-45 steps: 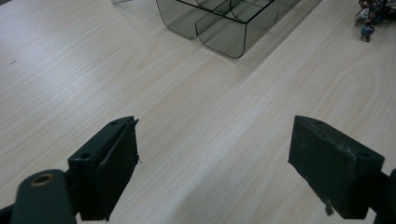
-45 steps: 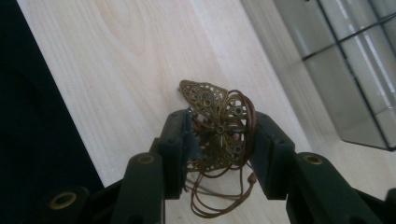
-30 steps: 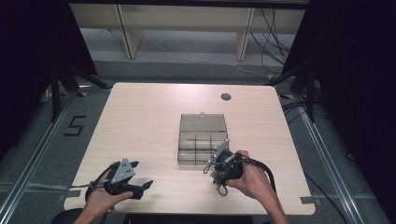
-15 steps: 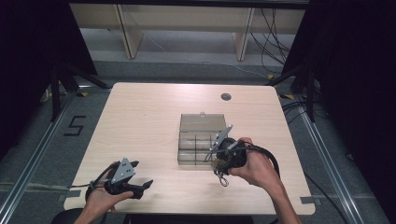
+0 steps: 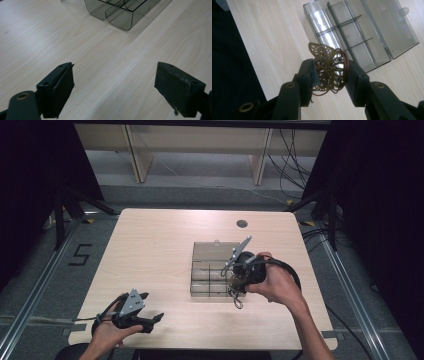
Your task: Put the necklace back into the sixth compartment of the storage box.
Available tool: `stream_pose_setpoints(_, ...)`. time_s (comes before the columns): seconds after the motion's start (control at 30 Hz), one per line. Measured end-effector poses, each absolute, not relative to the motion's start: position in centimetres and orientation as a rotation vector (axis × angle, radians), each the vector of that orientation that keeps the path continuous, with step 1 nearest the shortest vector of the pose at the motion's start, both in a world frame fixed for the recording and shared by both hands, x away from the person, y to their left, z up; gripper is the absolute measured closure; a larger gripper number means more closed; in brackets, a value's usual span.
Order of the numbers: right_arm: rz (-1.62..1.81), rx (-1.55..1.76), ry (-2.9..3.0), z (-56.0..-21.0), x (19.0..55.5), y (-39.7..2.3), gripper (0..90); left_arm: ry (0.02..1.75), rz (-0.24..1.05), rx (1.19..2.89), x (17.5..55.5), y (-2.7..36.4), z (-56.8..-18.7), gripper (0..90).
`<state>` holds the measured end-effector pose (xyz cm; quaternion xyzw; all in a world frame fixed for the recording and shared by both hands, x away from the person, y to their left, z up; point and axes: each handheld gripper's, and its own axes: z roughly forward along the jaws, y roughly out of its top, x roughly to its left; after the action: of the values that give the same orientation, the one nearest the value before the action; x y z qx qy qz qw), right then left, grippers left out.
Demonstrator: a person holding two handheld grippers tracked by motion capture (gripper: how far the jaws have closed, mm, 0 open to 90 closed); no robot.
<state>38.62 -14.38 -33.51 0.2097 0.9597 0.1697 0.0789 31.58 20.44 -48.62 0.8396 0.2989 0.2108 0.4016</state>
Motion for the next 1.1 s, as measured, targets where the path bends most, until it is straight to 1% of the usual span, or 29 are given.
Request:
stream_pose_setpoints(0.2, 0.513, 0.640, 2.858, -32.4, 39.9, -14.1, 61.5, 0.749, 0.536, 2.112, 31.6, 20.4, -48.6, 15.1)
stream_pose_setpoints(0.43, 0.493, 0.703, 2.845, -32.6, 41.8, -14.1, 61.5, 0.765, 0.524, 2.106, 31.5, 20.4, -48.7, 15.1)
stream_pose_setpoints(0.83, 0.475, 0.748, 2.859, -35.2, 45.3, -14.4, 61.5, 0.751, 0.527, 2.104, 31.6, 20.4, -48.7, 15.1)
stream_pose_setpoints(1.1, 0.446, 0.801, 2.876, -37.1, 46.4, -14.9, 61.5, 0.747, 0.532, 2.113, 31.6, 20.4, -48.6, 15.1)
